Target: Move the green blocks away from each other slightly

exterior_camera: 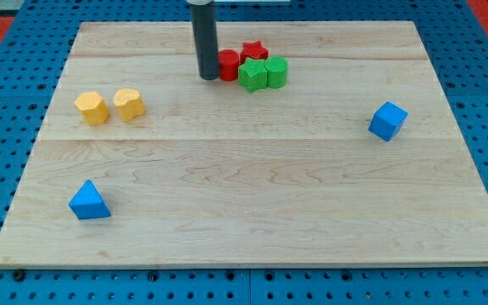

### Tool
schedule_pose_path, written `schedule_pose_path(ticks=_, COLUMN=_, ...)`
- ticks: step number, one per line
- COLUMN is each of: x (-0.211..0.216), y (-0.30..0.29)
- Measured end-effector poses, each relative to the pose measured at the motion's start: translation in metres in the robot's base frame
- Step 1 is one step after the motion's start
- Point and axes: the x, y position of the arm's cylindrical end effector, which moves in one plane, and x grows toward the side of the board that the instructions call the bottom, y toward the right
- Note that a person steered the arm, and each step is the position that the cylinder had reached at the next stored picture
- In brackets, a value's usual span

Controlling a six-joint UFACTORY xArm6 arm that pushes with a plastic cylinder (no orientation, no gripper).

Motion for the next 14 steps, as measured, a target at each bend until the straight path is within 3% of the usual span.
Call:
schedule_pose_path(ticks=1, x=0.000, y=0.023)
schedule_pose_path(ticks=3, x=0.087, y=0.040)
schedule_pose_path(ticks=7, x=0.089, y=0.071)
schedule_pose_path(ticks=9, x=0.082, y=0.071)
schedule_pose_path(ticks=10, x=0.052, y=0.071)
schedule_pose_path(ticks=14, x=-0.003, y=0.081)
